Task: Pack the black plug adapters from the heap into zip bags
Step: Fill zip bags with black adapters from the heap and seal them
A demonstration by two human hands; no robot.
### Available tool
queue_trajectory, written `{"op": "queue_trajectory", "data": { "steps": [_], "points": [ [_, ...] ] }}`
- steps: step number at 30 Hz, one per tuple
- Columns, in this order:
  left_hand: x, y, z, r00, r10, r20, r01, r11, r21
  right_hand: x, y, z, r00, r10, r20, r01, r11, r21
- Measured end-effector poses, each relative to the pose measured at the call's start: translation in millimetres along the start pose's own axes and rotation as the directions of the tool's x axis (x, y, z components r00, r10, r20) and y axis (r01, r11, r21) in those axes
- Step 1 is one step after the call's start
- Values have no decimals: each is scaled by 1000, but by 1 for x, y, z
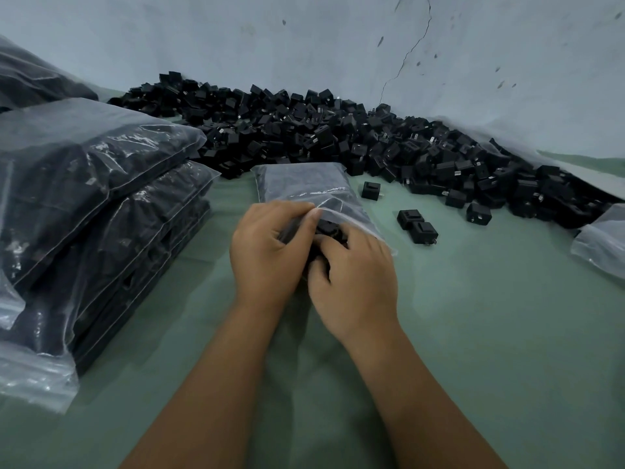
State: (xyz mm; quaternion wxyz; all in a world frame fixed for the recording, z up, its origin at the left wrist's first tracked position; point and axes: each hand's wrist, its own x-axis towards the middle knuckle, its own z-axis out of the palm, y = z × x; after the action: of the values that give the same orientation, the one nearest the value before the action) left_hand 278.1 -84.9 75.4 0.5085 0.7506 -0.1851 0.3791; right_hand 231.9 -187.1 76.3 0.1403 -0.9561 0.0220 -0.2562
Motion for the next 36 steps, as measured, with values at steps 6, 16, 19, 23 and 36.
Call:
{"op": "queue_trajectory", "data": {
  "steps": [6, 16, 19, 23, 36],
  "points": [
    [0, 1, -1, 1000, 30, 3, -30, 999, -9, -1, 4, 5, 998, 25, 52, -18, 990, -140],
    [-2, 5, -3, 995, 74, 67, -68, 995, -77, 17, -2, 17, 992, 26, 120, -5, 984, -176],
    [-2, 5, -3, 996, 56, 75, -51, 996, -67, 26, -4, 22, 985, -52, 162, 78, 984, -158],
    [-2, 5, -3, 996, 49, 74, -44, 997, -64, 30, -1, 26, 981, -107, 164, 123, 988, -90],
    [-3, 2, -5, 984, -10, 180, 25, 996, -81, 6, 6, 7, 969, -216, -124, 235, 958, 164]
  ]
}}
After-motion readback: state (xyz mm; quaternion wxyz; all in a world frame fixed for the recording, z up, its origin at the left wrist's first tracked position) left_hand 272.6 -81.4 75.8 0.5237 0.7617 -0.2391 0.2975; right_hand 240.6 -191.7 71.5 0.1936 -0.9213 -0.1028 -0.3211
